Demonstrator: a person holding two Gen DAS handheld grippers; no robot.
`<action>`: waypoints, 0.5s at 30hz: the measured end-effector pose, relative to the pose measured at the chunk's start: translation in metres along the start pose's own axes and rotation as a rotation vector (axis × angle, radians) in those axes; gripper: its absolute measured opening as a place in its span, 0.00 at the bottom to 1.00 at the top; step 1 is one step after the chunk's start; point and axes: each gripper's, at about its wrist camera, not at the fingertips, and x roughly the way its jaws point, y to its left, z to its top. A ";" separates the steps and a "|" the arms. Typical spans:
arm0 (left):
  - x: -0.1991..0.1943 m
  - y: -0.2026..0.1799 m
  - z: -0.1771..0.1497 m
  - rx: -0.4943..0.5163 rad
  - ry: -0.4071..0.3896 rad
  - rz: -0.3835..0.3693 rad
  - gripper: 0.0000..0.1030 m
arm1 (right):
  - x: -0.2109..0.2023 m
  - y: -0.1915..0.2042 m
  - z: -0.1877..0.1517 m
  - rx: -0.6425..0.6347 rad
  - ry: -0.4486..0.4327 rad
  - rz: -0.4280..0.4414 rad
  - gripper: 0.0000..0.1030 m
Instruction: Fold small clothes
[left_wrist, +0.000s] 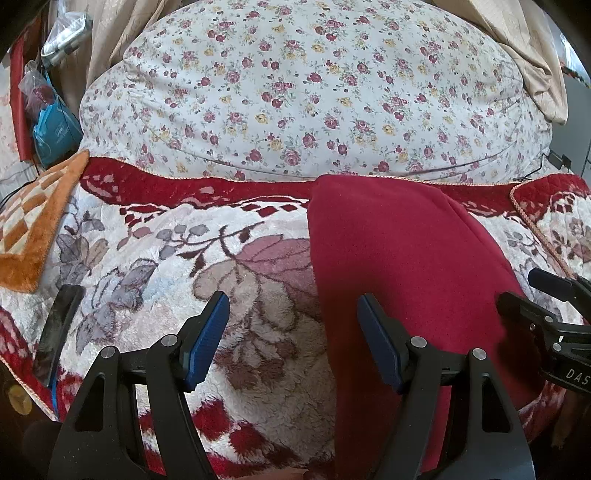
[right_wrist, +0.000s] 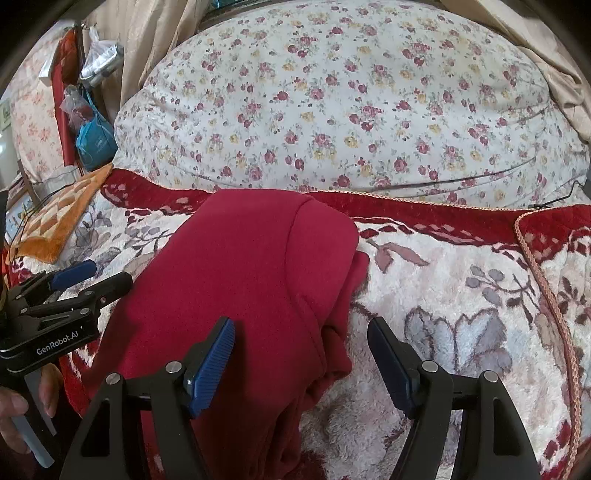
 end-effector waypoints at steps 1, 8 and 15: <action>0.000 0.000 0.000 0.000 0.000 0.000 0.70 | 0.000 0.000 0.000 0.000 0.001 0.000 0.70; 0.000 -0.001 0.000 -0.001 0.000 0.000 0.70 | 0.001 0.001 -0.001 0.000 0.004 0.001 0.70; -0.001 -0.001 0.000 0.014 -0.008 0.002 0.70 | 0.002 0.001 -0.002 -0.001 0.007 0.001 0.71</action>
